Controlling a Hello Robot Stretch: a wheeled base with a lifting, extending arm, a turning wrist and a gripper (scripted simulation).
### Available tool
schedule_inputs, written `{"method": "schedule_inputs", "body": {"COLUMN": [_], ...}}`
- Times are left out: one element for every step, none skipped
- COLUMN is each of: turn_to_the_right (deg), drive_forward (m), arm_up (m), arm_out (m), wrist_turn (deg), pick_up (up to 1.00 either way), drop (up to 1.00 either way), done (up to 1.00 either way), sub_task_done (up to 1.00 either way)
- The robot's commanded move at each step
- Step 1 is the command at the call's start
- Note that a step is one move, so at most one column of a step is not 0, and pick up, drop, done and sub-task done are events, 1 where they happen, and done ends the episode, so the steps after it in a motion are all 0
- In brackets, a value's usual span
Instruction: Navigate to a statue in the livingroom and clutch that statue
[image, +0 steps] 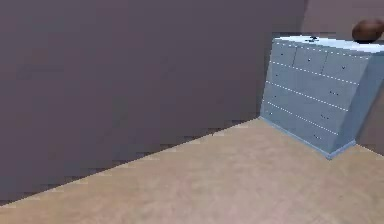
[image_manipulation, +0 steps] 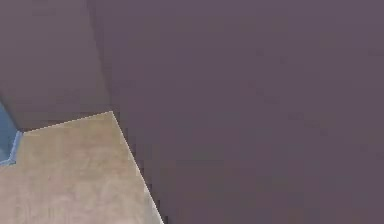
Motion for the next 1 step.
{"method": "schedule_inputs", "body": {"turn_to_the_right": [-30.0], "drive_forward": [0.00], "arm_up": [0.00], "arm_out": [0.00], "wrist_turn": [0.0], "pick_up": [0.00], "drop": [0.00], "done": [0.00], "sub_task_done": [0.00]}}
